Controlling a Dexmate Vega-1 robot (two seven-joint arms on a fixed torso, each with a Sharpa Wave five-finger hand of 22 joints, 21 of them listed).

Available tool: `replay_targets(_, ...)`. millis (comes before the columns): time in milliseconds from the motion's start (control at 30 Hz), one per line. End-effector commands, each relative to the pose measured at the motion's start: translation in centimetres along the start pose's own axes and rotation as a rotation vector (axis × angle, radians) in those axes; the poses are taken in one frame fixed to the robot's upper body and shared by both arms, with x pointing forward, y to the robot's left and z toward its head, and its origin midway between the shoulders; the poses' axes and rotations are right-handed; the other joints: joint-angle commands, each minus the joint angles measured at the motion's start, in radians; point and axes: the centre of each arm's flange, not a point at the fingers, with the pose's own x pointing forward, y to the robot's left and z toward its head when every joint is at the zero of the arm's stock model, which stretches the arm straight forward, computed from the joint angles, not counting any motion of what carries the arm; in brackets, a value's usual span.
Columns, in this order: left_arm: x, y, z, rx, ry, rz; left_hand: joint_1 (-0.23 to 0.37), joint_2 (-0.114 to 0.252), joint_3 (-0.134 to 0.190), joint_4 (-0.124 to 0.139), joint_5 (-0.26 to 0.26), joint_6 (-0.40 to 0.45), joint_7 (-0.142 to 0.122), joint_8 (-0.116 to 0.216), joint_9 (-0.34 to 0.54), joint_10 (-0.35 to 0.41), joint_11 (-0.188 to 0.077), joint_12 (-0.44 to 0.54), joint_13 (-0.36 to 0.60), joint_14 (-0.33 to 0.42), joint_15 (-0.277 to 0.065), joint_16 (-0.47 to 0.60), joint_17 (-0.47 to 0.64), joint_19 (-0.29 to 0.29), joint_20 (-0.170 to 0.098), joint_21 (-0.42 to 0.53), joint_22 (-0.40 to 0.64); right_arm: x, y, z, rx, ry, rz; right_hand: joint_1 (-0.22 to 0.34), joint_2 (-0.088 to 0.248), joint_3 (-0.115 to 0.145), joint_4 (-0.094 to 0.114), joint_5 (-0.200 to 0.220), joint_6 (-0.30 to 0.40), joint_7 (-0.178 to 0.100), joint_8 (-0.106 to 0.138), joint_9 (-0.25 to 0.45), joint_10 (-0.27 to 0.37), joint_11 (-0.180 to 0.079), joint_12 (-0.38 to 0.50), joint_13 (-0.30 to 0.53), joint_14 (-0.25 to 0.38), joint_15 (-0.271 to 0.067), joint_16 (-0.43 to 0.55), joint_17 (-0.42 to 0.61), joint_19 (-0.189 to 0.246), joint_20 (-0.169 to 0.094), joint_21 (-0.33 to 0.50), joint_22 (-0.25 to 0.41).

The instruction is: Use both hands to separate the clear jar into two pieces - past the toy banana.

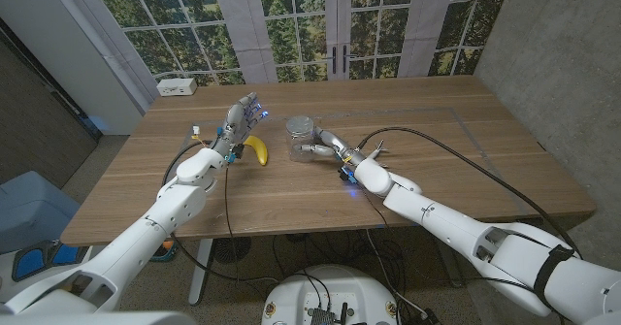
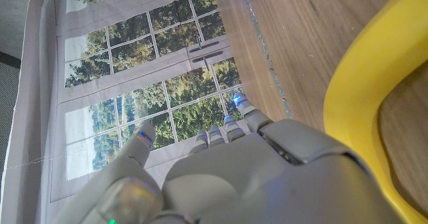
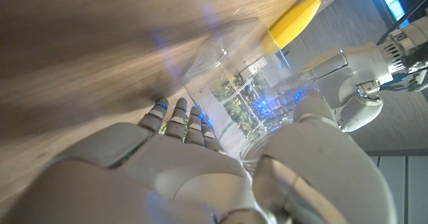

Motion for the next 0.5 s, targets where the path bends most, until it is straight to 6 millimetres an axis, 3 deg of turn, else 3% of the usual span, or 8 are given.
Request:
replay_targets(33, 0.03, 0.07, 0.21, -0.004, -0.005, -0.004, -0.006, 0.021, 0.004, -0.006, 0.002, -0.001, 0.003, 0.003, 0.005, 0.003, 0.004, 0.005, 0.002, 0.005, -0.010, 0.006, 0.002, 0.010, 0.006, 0.001, 0.004, 0.31, 2.32, -1.34, 0.001, 0.046, -0.092, 0.096, 0.021, 0.015, -0.006, -0.030, 0.083, -0.030, 0.069, 0.027, 0.110, -0.059, 0.066, 0.057, 0.128, -0.062, 0.072, 0.050, 0.128, 0.013, 0.042, 0.006)
replay_targets(67, 0.03, 0.09, 0.22, -0.004, -0.004, -0.004, -0.006, 0.021, 0.004, -0.007, 0.002, -0.001, 0.002, 0.003, 0.005, 0.004, 0.004, 0.005, 0.002, 0.005, -0.010, 0.005, 0.002, 0.011, 0.006, 0.001, 0.004, 0.25, 2.44, -1.42, -0.008, 0.045, -0.108, 0.150, 0.036, 0.021, -0.008, -0.050, 0.135, -0.045, 0.109, 0.041, 0.159, -0.083, 0.112, 0.094, 0.208, -0.103, 0.124, 0.094, 0.177, -0.012, 0.057, 0.008)
replay_targets(200, 0.13, 0.13, 0.22, -0.007, -0.002, -0.007, -0.006, 0.020, 0.004, -0.008, 0.002, -0.001, 0.003, 0.003, 0.005, 0.005, 0.004, 0.005, 0.003, 0.006, -0.010, 0.005, 0.002, 0.012, 0.007, 0.001, 0.005, 0.09, 2.42, -1.62, 0.008, 0.016, -0.149, 0.226, 0.057, 0.003, -0.002, -0.094, 0.327, -0.108, 0.237, 0.076, 0.332, -0.136, 0.248, 0.185, 0.321, -0.169, 0.234, 0.217, 0.259, -0.059, 0.086, 0.015)
replay_targets(300, 0.30, 0.10, 0.20, -0.008, -0.001, -0.011, -0.006, 0.020, 0.004, -0.008, 0.002, 0.000, 0.002, 0.003, 0.005, 0.006, 0.005, 0.005, 0.003, 0.006, -0.010, 0.005, 0.002, 0.013, 0.007, 0.001, 0.005, 0.01, 2.32, -1.69, 0.043, -0.015, -0.178, 0.265, 0.078, -0.027, 0.005, -0.124, 0.569, -0.165, 0.380, 0.099, 0.507, -0.162, 0.377, 0.272, 0.394, -0.221, 0.342, 0.347, 0.309, -0.090, 0.115, 0.022)
replay_targets(333, 0.36, 0.09, 0.20, -0.006, -0.001, -0.013, -0.006, 0.020, 0.004, -0.009, 0.002, 0.000, 0.002, 0.003, 0.005, 0.006, 0.005, 0.005, 0.003, 0.007, -0.009, 0.005, 0.002, 0.013, 0.007, 0.001, 0.005, -0.02, 2.29, -1.73, 0.058, -0.024, -0.191, 0.268, 0.082, -0.034, 0.007, -0.128, 0.597, -0.171, 0.396, 0.096, 0.524, -0.159, 0.392, 0.286, 0.414, -0.232, 0.366, 0.373, 0.331, -0.100, 0.127, 0.023)
replay_targets(367, 0.41, 0.08, 0.21, -0.007, -0.002, -0.013, -0.006, 0.020, 0.004, -0.009, 0.002, 0.000, 0.003, 0.003, 0.005, 0.006, 0.005, 0.005, 0.003, 0.007, -0.010, 0.005, 0.002, 0.013, 0.007, 0.000, 0.005, -0.06, 2.24, -1.72, 0.063, -0.034, -0.198, 0.280, 0.103, -0.033, 0.009, -0.135, 0.675, -0.182, 0.436, 0.090, 0.594, -0.170, 0.437, 0.313, 0.461, -0.246, 0.401, 0.411, 0.348, -0.113, 0.141, 0.026)
replay_targets(400, 0.45, 0.07, 0.22, -0.007, -0.003, -0.014, -0.006, 0.020, 0.004, -0.009, 0.002, 0.000, 0.002, 0.003, 0.005, 0.006, 0.004, 0.005, 0.003, 0.007, -0.009, 0.005, 0.002, 0.013, 0.008, 0.000, 0.005, -0.10, 2.17, -1.69, 0.070, -0.041, -0.205, 0.282, 0.113, -0.031, 0.010, -0.137, 0.716, -0.184, 0.456, 0.087, 0.643, -0.164, 0.463, 0.326, 0.488, -0.250, 0.412, 0.423, 0.355, -0.120, 0.148, 0.028)
replay_targets(500, 0.54, 0.08, 0.21, -0.006, -0.002, -0.016, -0.006, 0.019, 0.004, -0.010, 0.002, 0.000, 0.001, 0.003, 0.005, 0.007, 0.005, 0.005, 0.003, 0.007, -0.010, 0.004, 0.002, 0.013, 0.008, 0.000, 0.005, -0.22, 1.86, -1.68, 0.087, -0.049, -0.221, 0.291, 0.162, -0.012, 0.015, -0.145, 0.825, -0.170, 0.505, 0.071, 0.741, -0.155, 0.516, 0.354, 0.553, -0.254, 0.429, 0.454, 0.379, -0.143, 0.171, 0.033)
